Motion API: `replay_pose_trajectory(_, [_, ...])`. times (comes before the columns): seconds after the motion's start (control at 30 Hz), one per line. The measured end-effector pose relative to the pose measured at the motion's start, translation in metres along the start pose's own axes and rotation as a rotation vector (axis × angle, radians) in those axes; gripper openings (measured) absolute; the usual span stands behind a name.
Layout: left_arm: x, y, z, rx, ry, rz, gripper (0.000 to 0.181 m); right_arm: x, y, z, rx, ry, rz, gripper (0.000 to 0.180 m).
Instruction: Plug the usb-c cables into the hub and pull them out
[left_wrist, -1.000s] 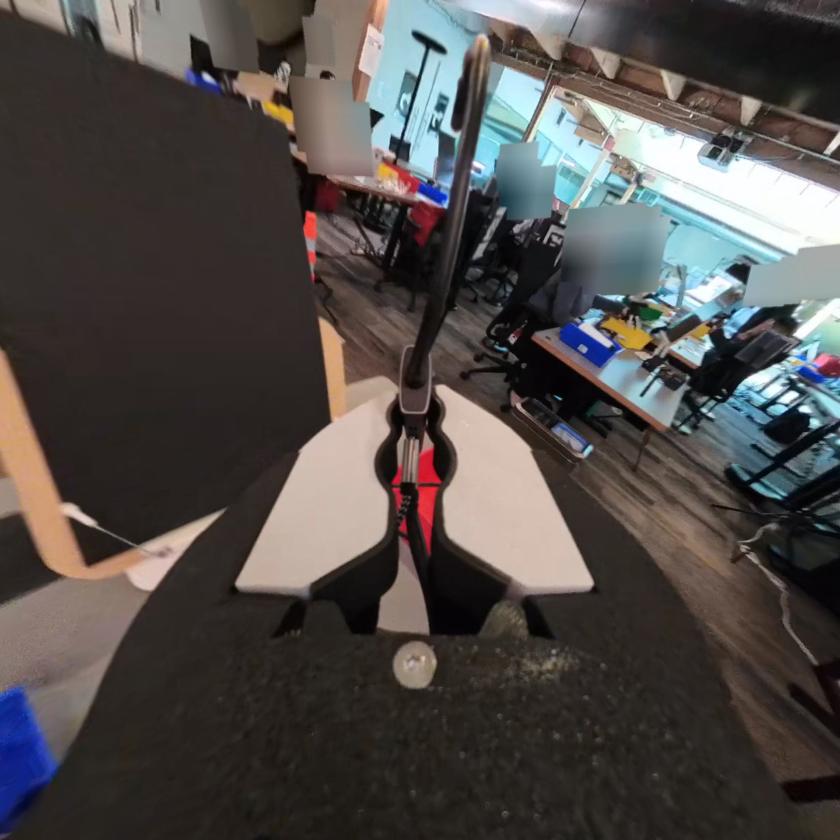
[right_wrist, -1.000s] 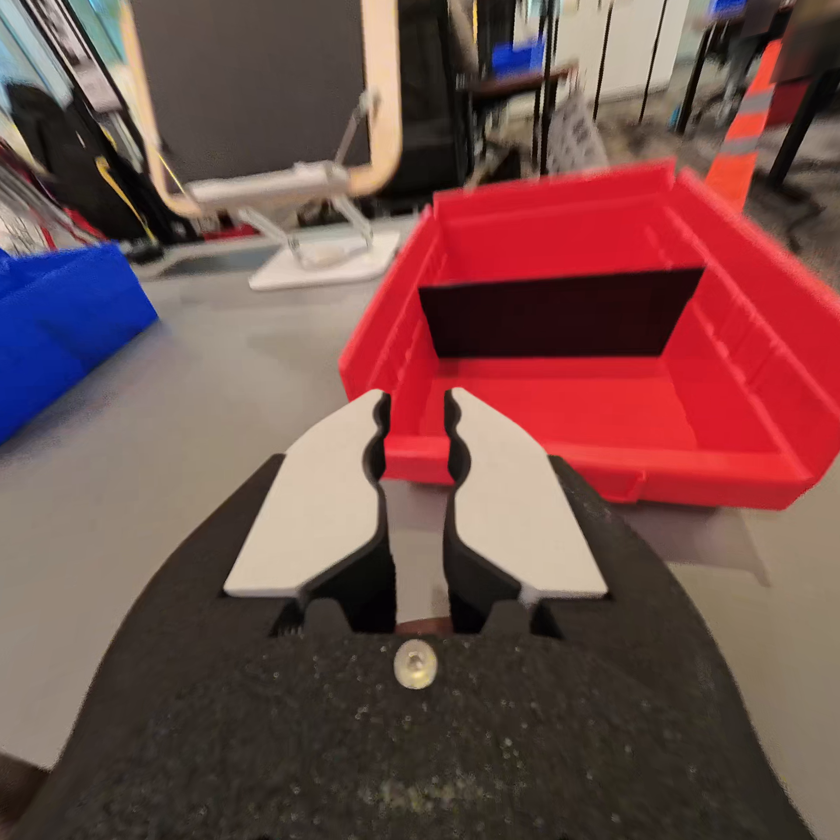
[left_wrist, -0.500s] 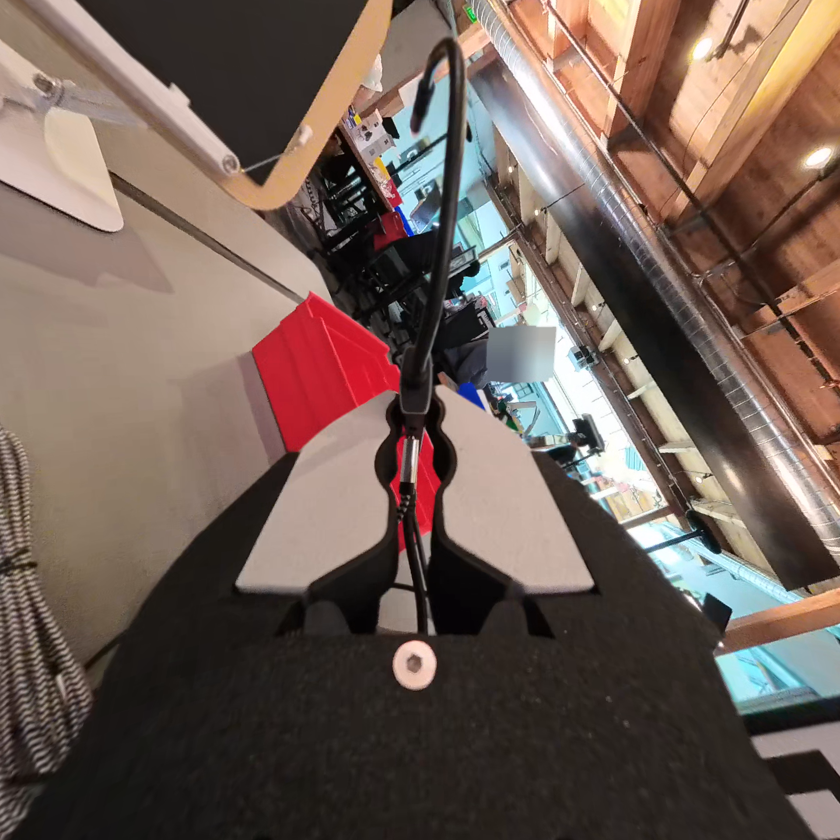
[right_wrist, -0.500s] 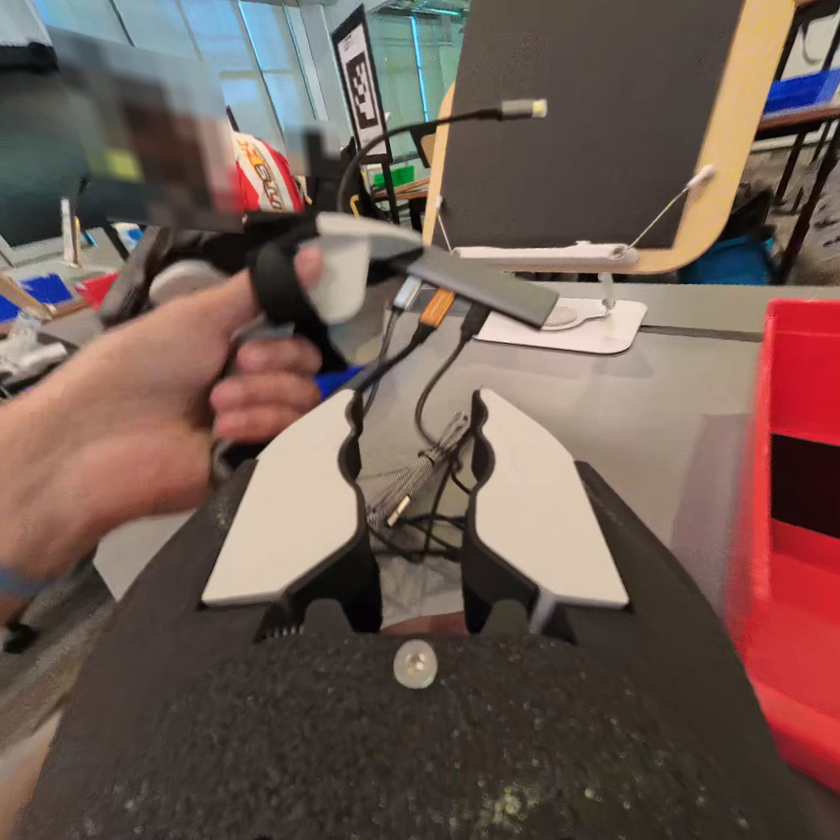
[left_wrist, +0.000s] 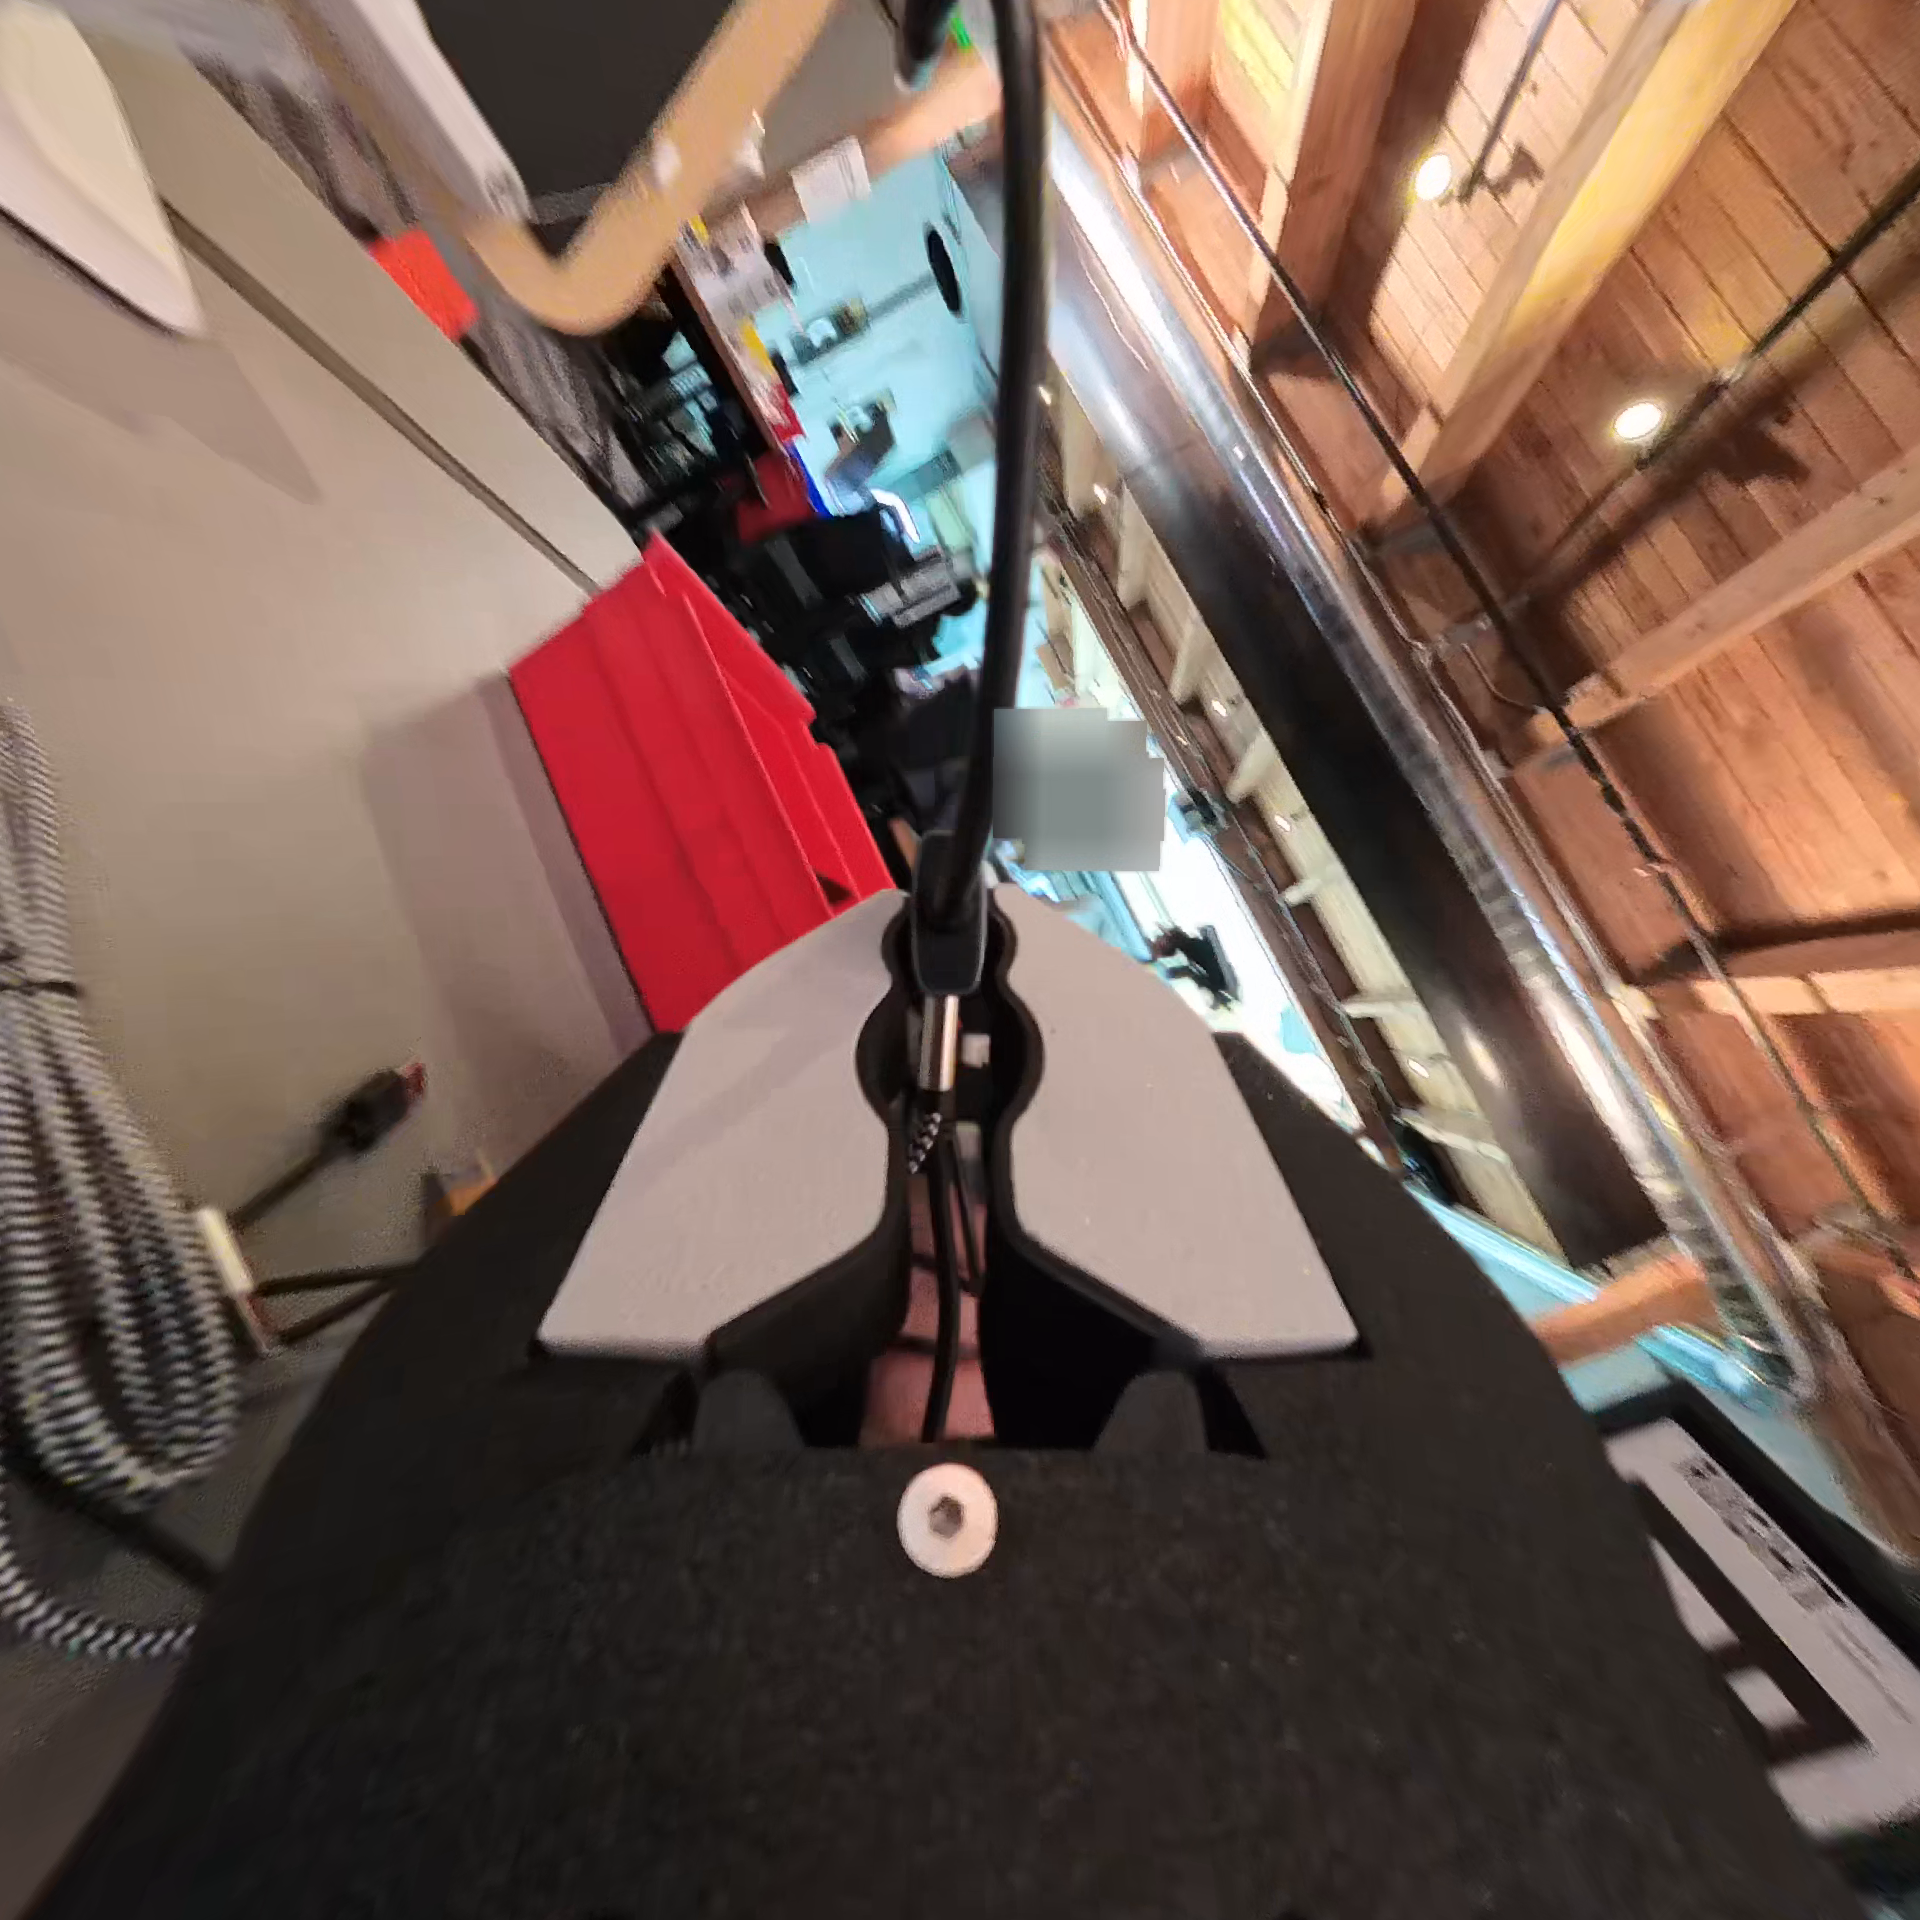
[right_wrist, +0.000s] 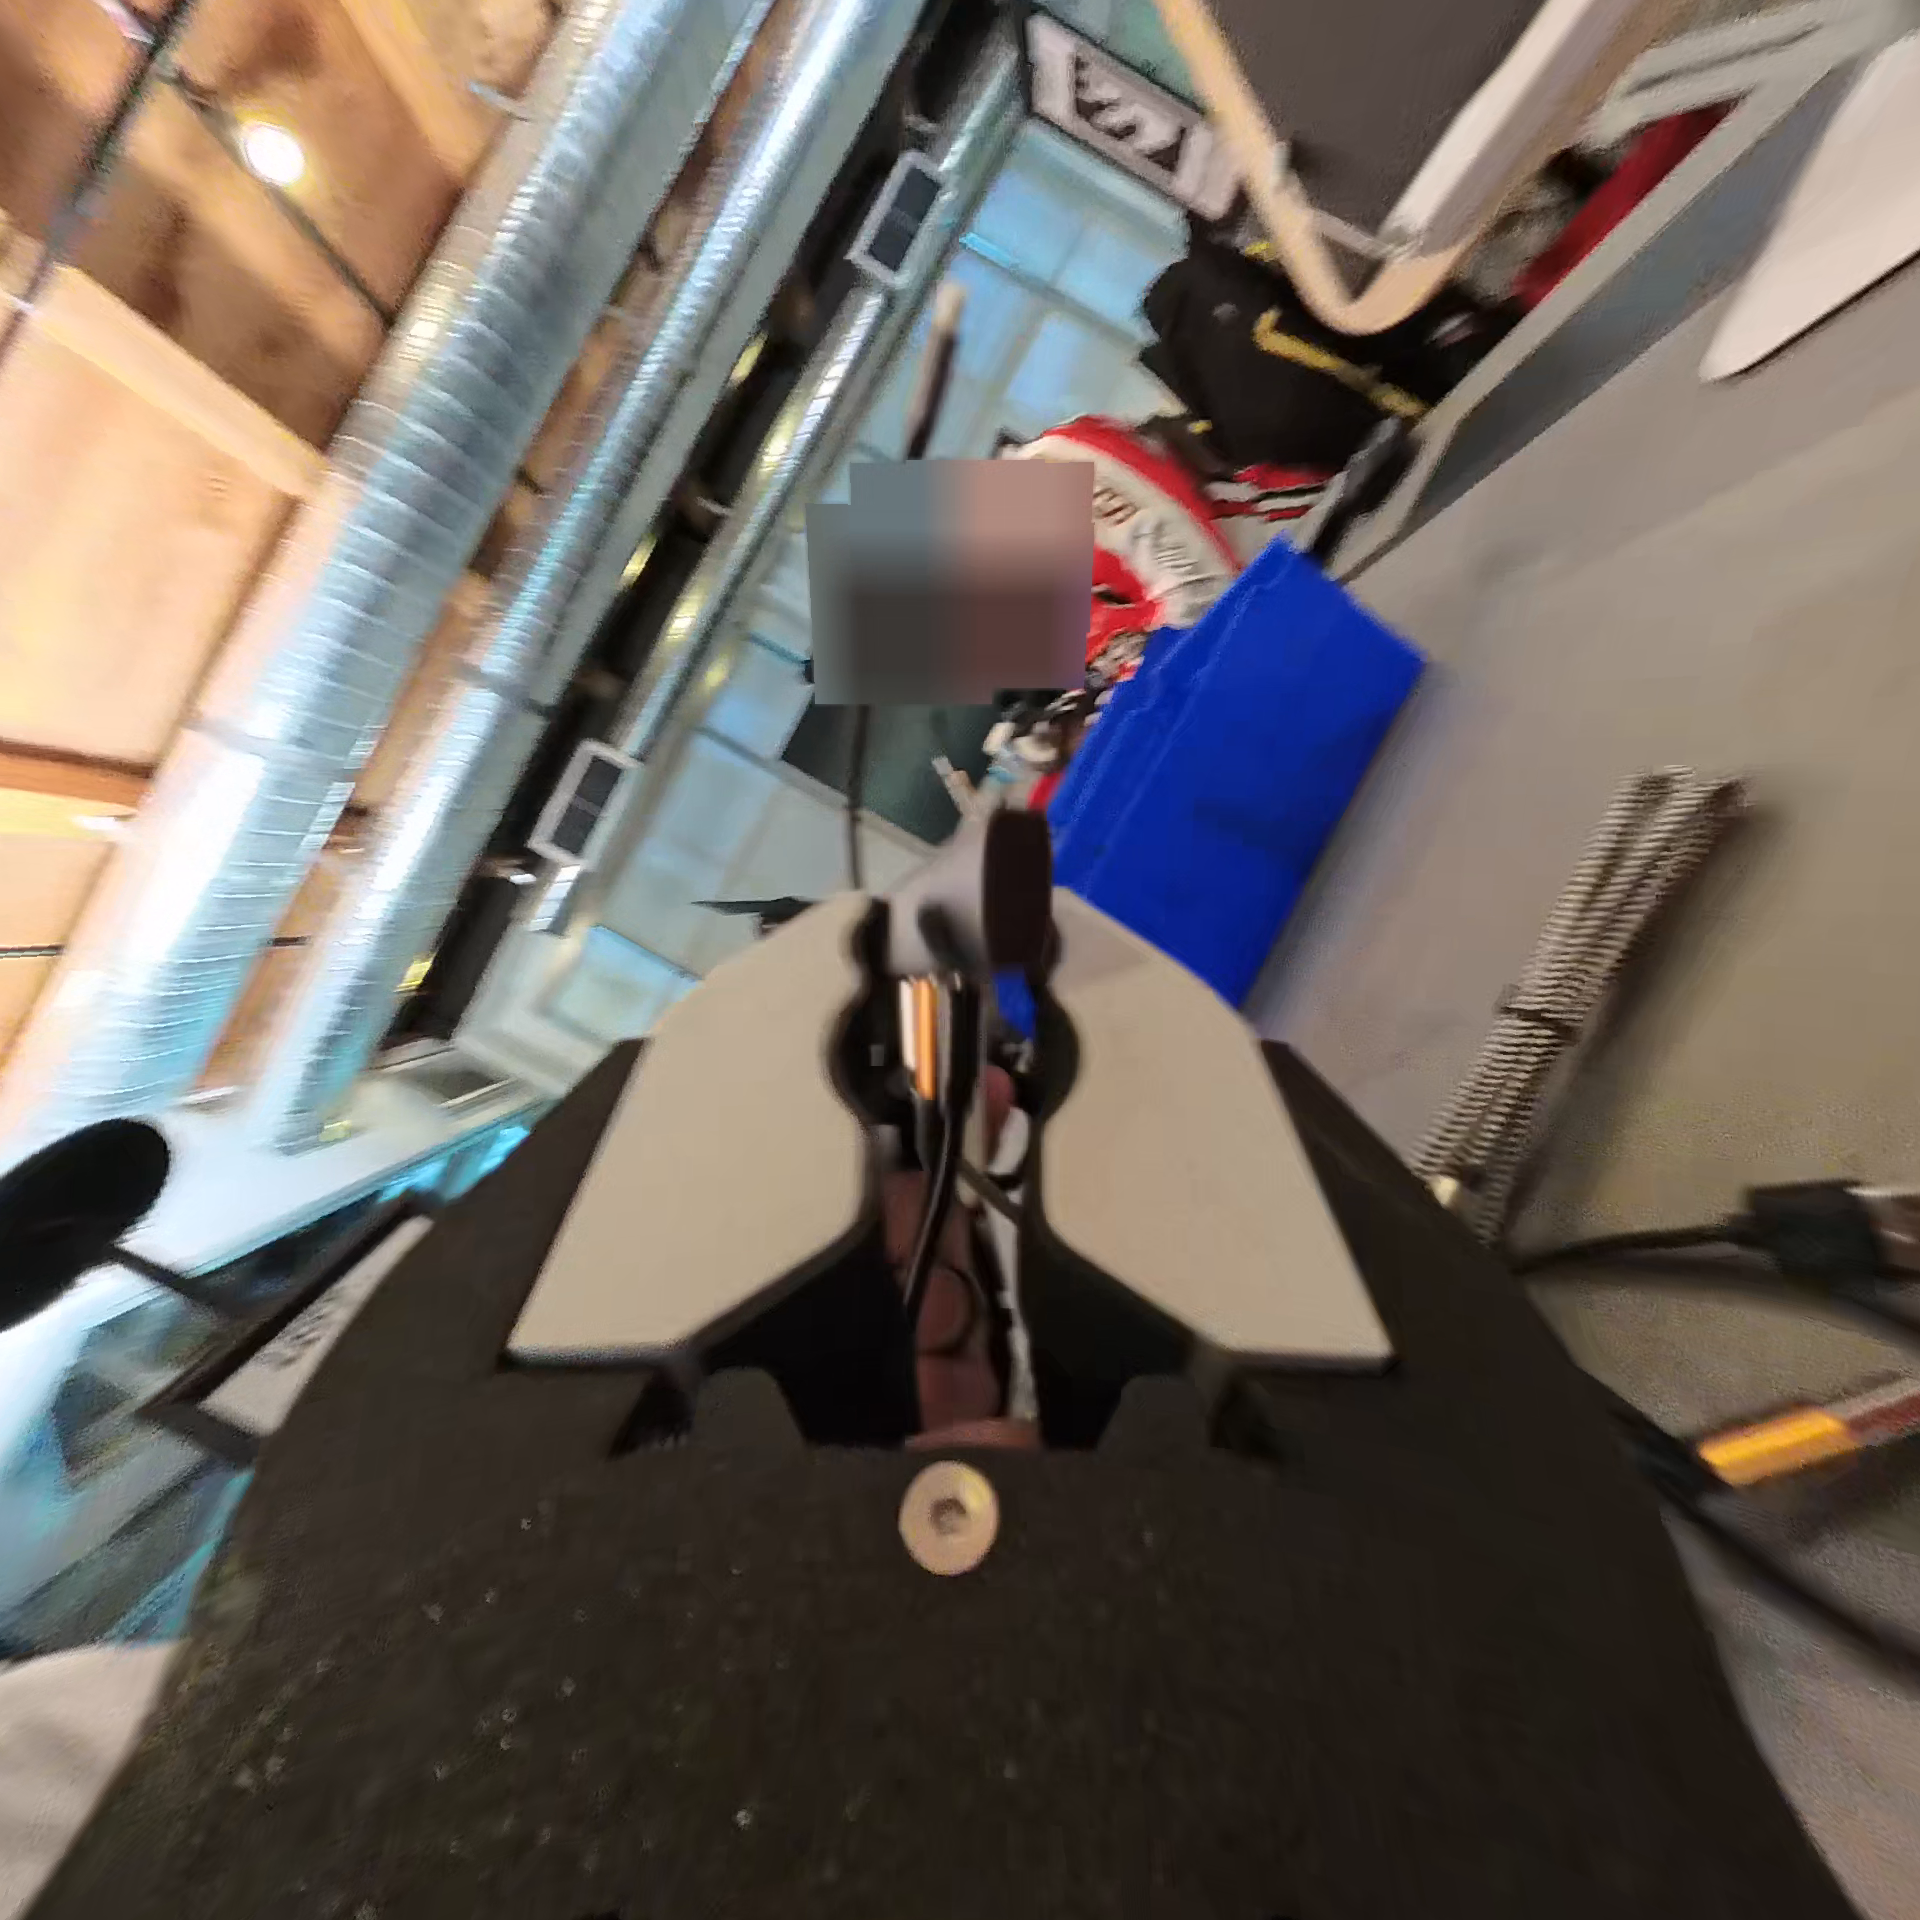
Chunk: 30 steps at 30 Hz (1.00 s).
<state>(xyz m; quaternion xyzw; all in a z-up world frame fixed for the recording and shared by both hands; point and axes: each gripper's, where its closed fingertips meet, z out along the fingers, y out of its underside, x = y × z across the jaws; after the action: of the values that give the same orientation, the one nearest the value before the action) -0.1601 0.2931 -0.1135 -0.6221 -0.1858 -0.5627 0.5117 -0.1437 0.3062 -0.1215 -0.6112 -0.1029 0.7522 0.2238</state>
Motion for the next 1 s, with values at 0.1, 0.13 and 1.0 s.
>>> replay_pose_trajectory(0.1, [-0.002, 0.014, -0.009, -0.082, 0.052, -0.011, 0.008, -0.002, 0.01, -0.004, -0.073, -0.053, 0.084, 0.01])
replay_pose_trajectory(0.13, [-0.003, 0.022, -0.014, -0.155, 0.07, 0.022, 0.009, -0.002, 0.012, -0.006, -0.084, -0.053, 0.105, 0.01])
replay_pose_trajectory(1.0, [0.002, 0.027, -0.106, -0.142, -0.145, 1.425, 0.044, 0.006, 0.069, -0.001, -0.341, -0.094, 0.321, 0.009])
